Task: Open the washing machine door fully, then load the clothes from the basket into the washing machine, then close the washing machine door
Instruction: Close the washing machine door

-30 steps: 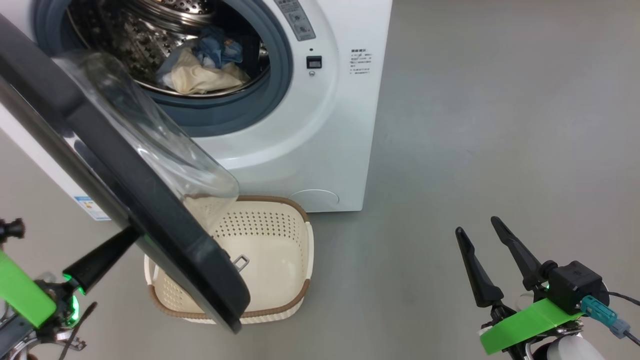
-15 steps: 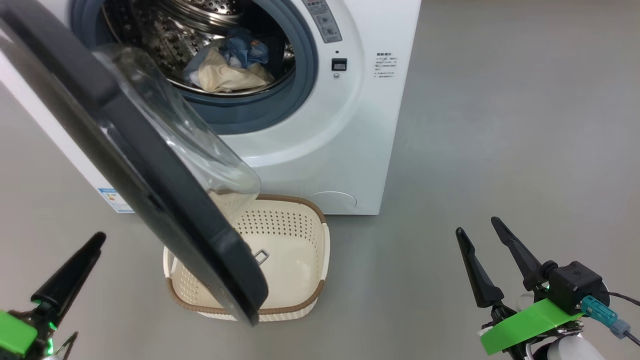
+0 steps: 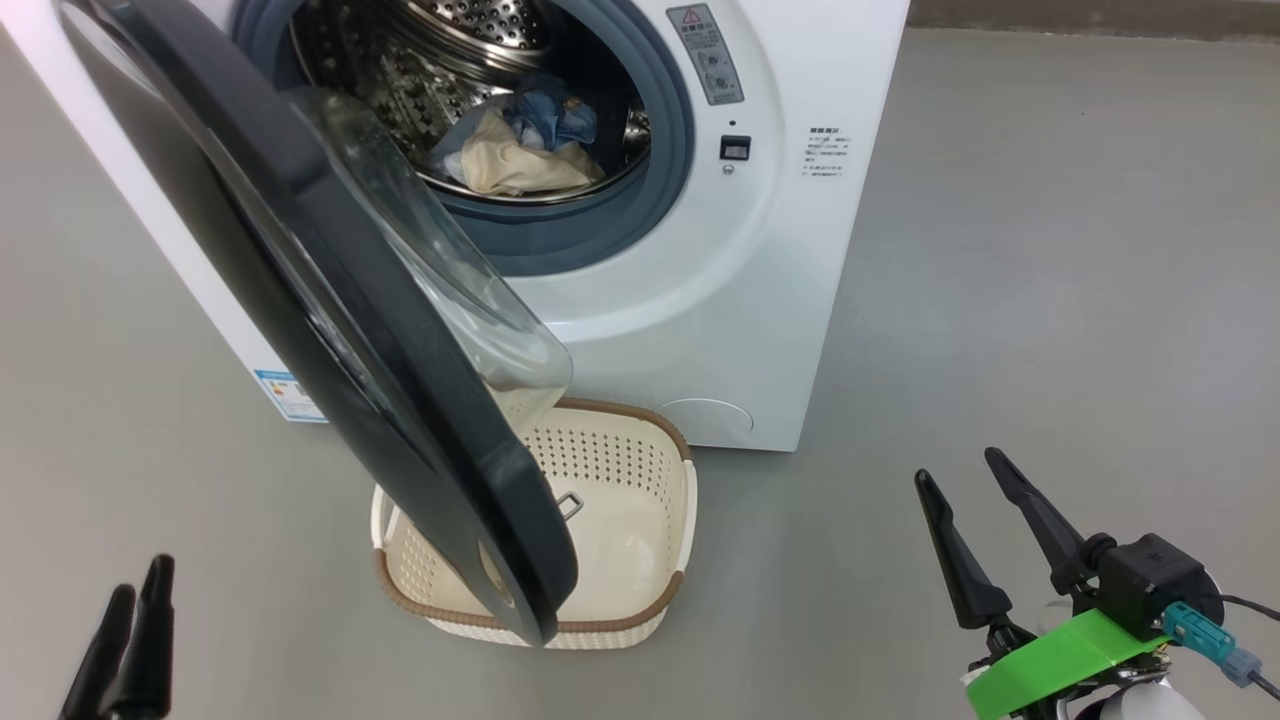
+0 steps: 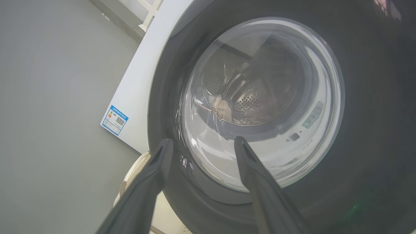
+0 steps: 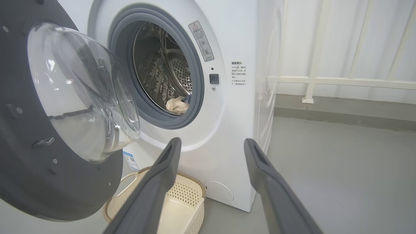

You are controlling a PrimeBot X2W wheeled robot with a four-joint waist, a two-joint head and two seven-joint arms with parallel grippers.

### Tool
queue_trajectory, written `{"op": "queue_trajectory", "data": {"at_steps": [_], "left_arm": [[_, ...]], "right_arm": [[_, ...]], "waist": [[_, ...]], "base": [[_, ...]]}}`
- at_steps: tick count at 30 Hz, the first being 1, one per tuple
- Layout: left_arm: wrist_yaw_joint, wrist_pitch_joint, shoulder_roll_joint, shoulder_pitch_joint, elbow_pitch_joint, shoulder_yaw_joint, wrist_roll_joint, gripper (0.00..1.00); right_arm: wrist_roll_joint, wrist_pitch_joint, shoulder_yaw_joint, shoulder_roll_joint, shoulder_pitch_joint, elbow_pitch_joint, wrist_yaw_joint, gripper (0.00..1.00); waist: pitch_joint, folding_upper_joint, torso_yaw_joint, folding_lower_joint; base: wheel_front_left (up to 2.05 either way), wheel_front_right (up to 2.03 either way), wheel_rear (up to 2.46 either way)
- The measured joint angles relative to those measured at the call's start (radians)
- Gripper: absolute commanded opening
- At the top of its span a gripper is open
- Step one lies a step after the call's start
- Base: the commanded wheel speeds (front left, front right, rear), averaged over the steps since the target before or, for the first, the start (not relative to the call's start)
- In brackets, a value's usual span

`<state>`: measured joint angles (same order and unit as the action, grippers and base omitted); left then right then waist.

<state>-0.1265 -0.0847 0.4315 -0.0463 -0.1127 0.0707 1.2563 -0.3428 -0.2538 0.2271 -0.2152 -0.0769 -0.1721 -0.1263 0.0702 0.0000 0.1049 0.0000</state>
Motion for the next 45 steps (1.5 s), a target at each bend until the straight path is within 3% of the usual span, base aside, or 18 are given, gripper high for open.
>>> {"op": "queue_trajectory", "data": {"at_steps": [3, 7, 14, 20, 34, 44, 45], "left_arm": [[-0.001, -0.117, 0.038, -0.005, -0.038, 0.075, -0.043, 1.00], [-0.001, -0.163, 0.054, -0.005, -0.106, 0.111, -0.145, 1.00], [-0.002, -0.167, -0.049, -0.004, -0.116, -0.024, -0.465, 1.00], [-0.002, -0.171, -0.125, -0.005, -0.093, -0.089, -0.649, 1.00], [-0.005, -0.171, -0.233, -0.042, -0.092, -0.168, -0.875, 1.00], [-0.005, -0.171, -0.253, -0.046, -0.102, -0.177, -0.908, 1.00], [-0.005, -0.171, -0.253, -0.046, -0.104, -0.177, -0.911, 1.00]], "right_arm": [[0.000, 0.000, 0.001, -0.001, 0.005, -0.001, 0.000, 1.00], [0.000, 0.000, 0.001, -0.002, 0.005, -0.001, 0.000, 1.00], [0.000, 0.000, 0.001, -0.002, 0.005, -0.001, 0.000, 1.00], [0.000, 0.000, 0.002, -0.002, 0.004, -0.002, 0.000, 1.00], [0.000, 0.000, 0.006, 0.001, 0.000, -0.004, 0.000, 1.00], [0.000, 0.000, 0.006, 0.003, -0.001, -0.008, 0.000, 1.00], [0.000, 0.000, 0.007, 0.005, -0.003, -0.010, 0.000, 0.96]], "waist": [[-0.002, 0.0000, 0.007, 0.0000], [-0.002, 0.0000, 0.016, -0.0001], [0.000, 0.0000, 0.030, 0.0000], [-0.001, 0.0000, 0.033, 0.0000], [0.010, 0.0000, 0.029, 0.0001], [0.004, 0.0000, 0.042, 0.0000], [0.002, 0.0000, 0.044, 0.0000]], "base": [[0.00, 0.00, 0.00], [0.00, 0.00, 0.00], [0.00, 0.00, 0.00], [0.00, 0.00, 0.00], [0.00, 0.00, 0.00], [0.00, 0.00, 0.00], [0.00, 0.00, 0.00]]}}
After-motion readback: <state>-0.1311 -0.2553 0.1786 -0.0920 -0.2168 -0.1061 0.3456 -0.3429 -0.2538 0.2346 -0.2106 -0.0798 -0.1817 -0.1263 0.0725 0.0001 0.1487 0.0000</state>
